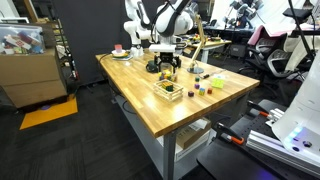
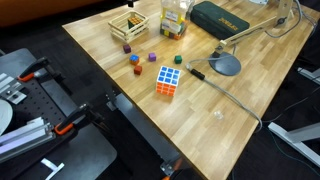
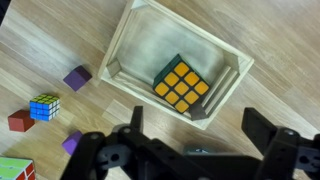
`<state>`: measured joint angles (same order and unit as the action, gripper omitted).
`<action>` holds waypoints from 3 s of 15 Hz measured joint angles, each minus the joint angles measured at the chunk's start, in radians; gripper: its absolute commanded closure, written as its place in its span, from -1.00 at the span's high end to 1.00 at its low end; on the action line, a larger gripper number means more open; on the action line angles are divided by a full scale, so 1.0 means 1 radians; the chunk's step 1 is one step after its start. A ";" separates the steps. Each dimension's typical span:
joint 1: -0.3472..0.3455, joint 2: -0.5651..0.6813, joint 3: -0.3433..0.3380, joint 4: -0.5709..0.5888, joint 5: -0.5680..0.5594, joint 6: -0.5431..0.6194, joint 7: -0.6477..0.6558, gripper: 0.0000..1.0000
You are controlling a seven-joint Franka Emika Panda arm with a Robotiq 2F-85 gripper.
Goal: Take the Rubik's cube out of the wooden box and put it on the table
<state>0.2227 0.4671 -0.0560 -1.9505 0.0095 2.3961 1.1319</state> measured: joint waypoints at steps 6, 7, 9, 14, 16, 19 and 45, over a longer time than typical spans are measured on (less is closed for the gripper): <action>0.001 0.004 -0.002 0.000 -0.005 0.000 0.024 1.00; 0.001 0.009 -0.003 0.000 -0.005 0.000 0.044 1.00; 0.001 0.024 -0.006 0.000 -0.006 0.001 0.095 1.00; 0.003 0.049 -0.009 0.002 -0.001 0.004 0.264 1.00; 0.003 0.049 -0.008 0.002 0.005 0.004 0.328 1.00; 0.003 0.049 -0.006 0.002 0.009 0.005 0.352 1.00; -0.011 0.161 0.006 0.056 0.065 -0.013 0.463 1.00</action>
<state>0.2114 0.6282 -0.0497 -1.8945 0.0748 2.3831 1.5953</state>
